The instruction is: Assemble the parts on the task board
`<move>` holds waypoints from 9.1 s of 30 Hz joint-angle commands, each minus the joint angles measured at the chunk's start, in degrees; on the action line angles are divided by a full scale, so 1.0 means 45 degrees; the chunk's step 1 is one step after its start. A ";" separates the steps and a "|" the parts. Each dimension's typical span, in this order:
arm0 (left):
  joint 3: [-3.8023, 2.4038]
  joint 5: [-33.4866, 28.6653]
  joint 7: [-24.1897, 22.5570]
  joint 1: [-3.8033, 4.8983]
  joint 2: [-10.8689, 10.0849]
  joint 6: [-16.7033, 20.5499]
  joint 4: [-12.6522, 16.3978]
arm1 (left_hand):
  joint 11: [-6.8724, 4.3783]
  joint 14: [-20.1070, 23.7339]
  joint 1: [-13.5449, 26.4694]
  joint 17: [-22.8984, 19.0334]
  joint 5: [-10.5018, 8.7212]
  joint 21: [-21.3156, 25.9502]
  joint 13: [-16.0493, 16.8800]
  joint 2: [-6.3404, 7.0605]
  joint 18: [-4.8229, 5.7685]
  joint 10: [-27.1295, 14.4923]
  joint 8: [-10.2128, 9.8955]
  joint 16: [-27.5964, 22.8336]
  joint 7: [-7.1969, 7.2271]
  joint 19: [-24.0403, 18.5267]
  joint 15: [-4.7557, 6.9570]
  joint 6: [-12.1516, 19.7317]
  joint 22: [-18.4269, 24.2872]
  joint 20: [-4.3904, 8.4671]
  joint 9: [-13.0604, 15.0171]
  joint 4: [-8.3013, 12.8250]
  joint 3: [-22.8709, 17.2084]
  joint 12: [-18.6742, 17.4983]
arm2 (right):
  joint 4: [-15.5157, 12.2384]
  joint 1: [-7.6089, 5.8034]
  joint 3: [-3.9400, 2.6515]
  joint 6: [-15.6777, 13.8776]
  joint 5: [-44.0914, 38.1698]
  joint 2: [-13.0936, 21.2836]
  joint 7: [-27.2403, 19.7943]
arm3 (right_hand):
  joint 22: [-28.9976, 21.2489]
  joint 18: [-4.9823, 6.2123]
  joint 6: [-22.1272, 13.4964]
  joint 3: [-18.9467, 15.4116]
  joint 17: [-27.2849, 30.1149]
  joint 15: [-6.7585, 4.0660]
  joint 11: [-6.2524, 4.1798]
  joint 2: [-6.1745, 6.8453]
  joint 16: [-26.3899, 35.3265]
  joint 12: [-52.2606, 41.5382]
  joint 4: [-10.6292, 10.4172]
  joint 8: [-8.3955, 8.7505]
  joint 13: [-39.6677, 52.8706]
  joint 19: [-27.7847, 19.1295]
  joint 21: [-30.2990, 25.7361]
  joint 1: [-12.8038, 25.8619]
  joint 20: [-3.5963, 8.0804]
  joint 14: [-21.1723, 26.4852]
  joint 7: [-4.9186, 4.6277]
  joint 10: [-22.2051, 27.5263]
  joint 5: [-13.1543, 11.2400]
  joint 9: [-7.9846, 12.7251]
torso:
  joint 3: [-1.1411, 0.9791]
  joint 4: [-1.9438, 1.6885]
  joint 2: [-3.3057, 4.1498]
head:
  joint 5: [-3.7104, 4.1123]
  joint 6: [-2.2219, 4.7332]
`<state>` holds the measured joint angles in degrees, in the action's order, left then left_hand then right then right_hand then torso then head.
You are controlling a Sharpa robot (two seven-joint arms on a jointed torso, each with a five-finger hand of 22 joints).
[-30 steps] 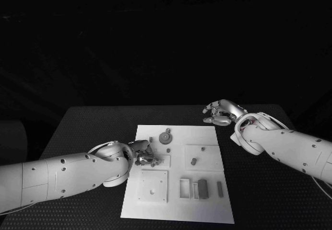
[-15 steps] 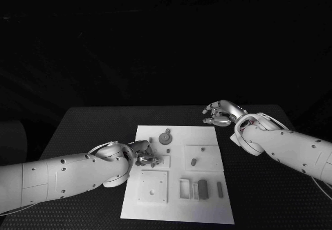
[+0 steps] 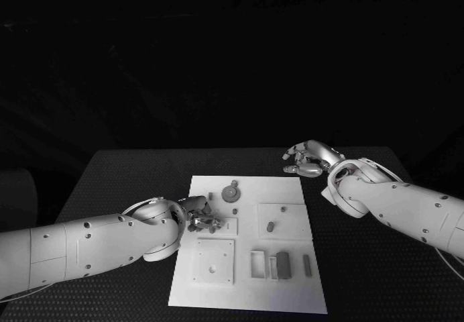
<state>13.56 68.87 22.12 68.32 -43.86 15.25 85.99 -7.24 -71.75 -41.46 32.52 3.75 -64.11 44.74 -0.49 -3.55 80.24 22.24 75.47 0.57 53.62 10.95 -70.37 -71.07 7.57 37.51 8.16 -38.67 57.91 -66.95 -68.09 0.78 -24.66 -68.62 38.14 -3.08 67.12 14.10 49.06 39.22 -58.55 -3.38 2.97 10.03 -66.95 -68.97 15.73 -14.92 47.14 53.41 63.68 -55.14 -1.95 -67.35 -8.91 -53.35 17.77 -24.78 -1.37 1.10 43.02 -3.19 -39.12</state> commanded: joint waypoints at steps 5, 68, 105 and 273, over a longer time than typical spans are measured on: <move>0.0011 -0.0061 -0.0033 -0.0015 0.0020 -0.0159 -0.0047 | 0.0049 0.0052 -0.0391 -0.0037 0.0097 -0.0084 -0.0023 -0.0501 -0.0073 -0.0049 -0.0059 0.0084 0.0021 -0.0100 0.0078 0.0061 0.0037 0.1796 -0.0022 0.0243 -0.0082 0.0077 | -0.0012 0.0013 -0.0006 0.0152 -0.0005 -0.0006 -0.0102 | -0.0014 0.0201 -0.0026 -0.0055 0.0013 0.0003 -0.0026 0.0000 -0.0028 -0.0087 0.0019 -0.0013 -0.0015 -0.0078 0.0009 0.0116 -0.0042 0.0128 -0.0085 0.0072 0.0065 0.0020 | -0.0001 -0.0004 0.0002 | 0.0012 -0.0022; -0.0019 0.1006 0.0091 -0.0013 0.0238 -0.0424 -0.0225 | 0.0050 0.0054 -0.0683 -0.0150 0.0020 -0.0189 -0.0073 -0.0320 -0.0086 -0.0044 -0.0062 0.0128 0.0019 -0.0076 0.0072 0.0055 0.0166 0.1806 -0.0036 0.0361 -0.0317 0.0082 | -0.0029 0.0018 -0.0006 0.0199 -0.0005 0.0004 -0.0105 | -0.0022 0.0201 -0.0026 -0.0092 0.0037 0.0001 -0.0027 -0.0035 -0.0052 -0.0134 0.0016 -0.0019 -0.0063 -0.0078 0.0028 0.0198 -0.0039 0.0127 -0.0084 0.0062 0.0084 0.0043 | 0.0000 -0.0004 -0.0005 | 0.0066 -0.0044; -0.0021 0.1125 -0.0085 -0.0017 0.0298 0.0211 -0.0159 | 0.0057 0.0048 -0.0727 -0.0181 -0.0008 -0.0220 -0.0100 -0.0384 -0.0083 -0.0037 -0.0078 0.0148 0.0011 -0.0071 0.0067 0.0083 0.0208 0.1803 -0.0044 0.0271 -0.0342 0.0076 | -0.0030 0.0025 -0.0006 0.0213 -0.0007 0.0014 -0.0107 | -0.0026 0.0201 -0.0019 -0.0101 0.0048 -0.0001 -0.0029 -0.0047 -0.0061 -0.0152 0.0022 -0.0026 -0.0084 -0.0078 0.0034 0.0219 -0.0036 0.0127 -0.0082 0.0059 0.0103 0.0051 | 0.0001 -0.0008 0.0000 | 0.0087 -0.0022; -0.0608 0.0425 -0.0076 -0.0259 0.0292 0.0001 -0.0492 | 0.0015 0.0245 -0.4365 -0.0784 -0.0093 -0.1009 -0.0298 0.0503 -0.0652 -0.0096 -0.0306 0.0591 0.0041 -0.0735 0.0287 0.0208 0.1680 0.1783 -0.0167 -0.5573 0.8665 0.0243 | -0.0056 0.0075 -0.0006 0.0265 -0.0005 0.0077 -0.0090 | -0.0054 0.0201 -0.0024 -0.0174 0.0104 -0.0002 -0.0030 -0.0085 -0.0088 -0.0216 0.0003 -0.0039 -0.0188 -0.0093 0.0053 0.0380 -0.0030 0.0143 -0.0081 0.0070 0.0238 0.0095 | 0.0001 -0.0009 0.0002 | 0.0172 -0.0062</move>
<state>10.87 71.43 21.99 67.13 -42.63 15.86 83.64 -7.16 -70.36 -60.84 29.02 3.37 -68.40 43.42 1.88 -6.24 79.93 21.12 78.10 0.73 50.56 11.99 -68.99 -63.54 6.75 36.79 -16.87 0.14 59.13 -67.14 -67.77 0.78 -24.04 -68.56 38.51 -3.08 66.96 14.10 49.06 38.74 -58.17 -3.42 2.97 9.73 -66.95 -69.55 15.57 -14.92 46.38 53.41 63.69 -53.94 -1.95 -67.01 -8.92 -53.35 18.47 -24.44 -1.36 1.05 43.02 -2.41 -39.38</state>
